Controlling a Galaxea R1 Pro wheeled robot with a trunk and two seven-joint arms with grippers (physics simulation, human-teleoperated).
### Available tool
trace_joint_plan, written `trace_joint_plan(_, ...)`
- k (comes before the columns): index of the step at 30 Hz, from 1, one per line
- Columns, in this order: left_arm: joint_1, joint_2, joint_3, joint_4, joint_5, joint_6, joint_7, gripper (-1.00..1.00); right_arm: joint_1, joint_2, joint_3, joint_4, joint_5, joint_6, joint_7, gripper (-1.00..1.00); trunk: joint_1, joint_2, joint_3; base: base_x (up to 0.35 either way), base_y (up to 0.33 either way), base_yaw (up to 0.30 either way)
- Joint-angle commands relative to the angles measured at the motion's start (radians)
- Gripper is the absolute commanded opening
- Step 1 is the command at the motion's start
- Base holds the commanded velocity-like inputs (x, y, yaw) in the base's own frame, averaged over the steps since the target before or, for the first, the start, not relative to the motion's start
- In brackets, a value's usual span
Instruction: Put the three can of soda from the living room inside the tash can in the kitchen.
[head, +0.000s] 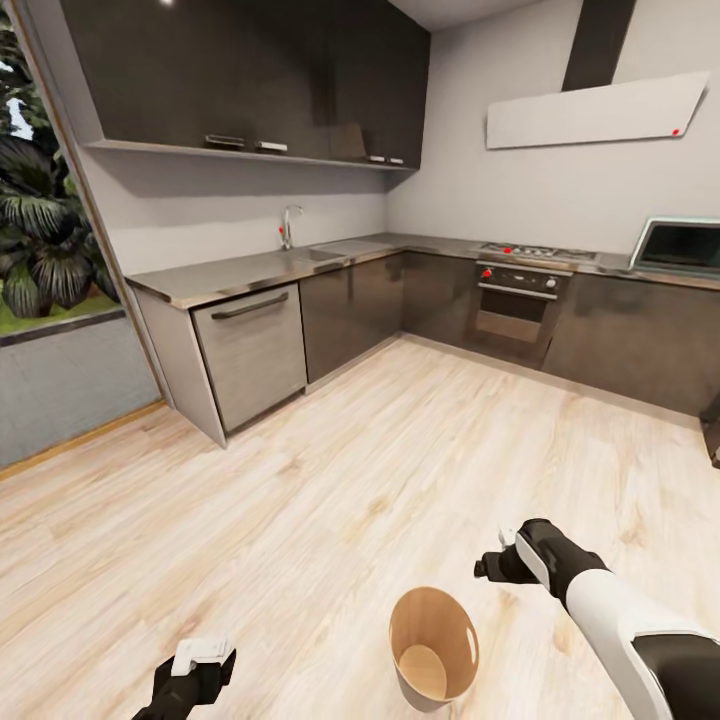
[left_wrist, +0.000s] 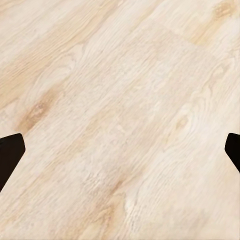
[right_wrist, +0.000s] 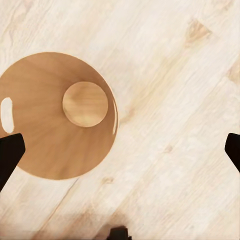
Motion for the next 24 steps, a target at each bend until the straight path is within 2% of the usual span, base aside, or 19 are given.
trace_joint_plan(1,0.0,0.0,0.0,0.0,0.0,0.0,0.0,1.0,0.0,0.0,0.001,0.0,0.0,0.0,0.0,1.0,0.004,-0.007,-0.003,0.0,0.0,0.0)
trace_joint_plan(24,0.0,0.0,-0.004,0.002,-0.002,-0.002,0.003,1.0,0.0,0.001,0.01,-0.001,0.006,-0.01,-0.001,1.0,0.092,-0.168,-0.075,0.0,0.0,0.0)
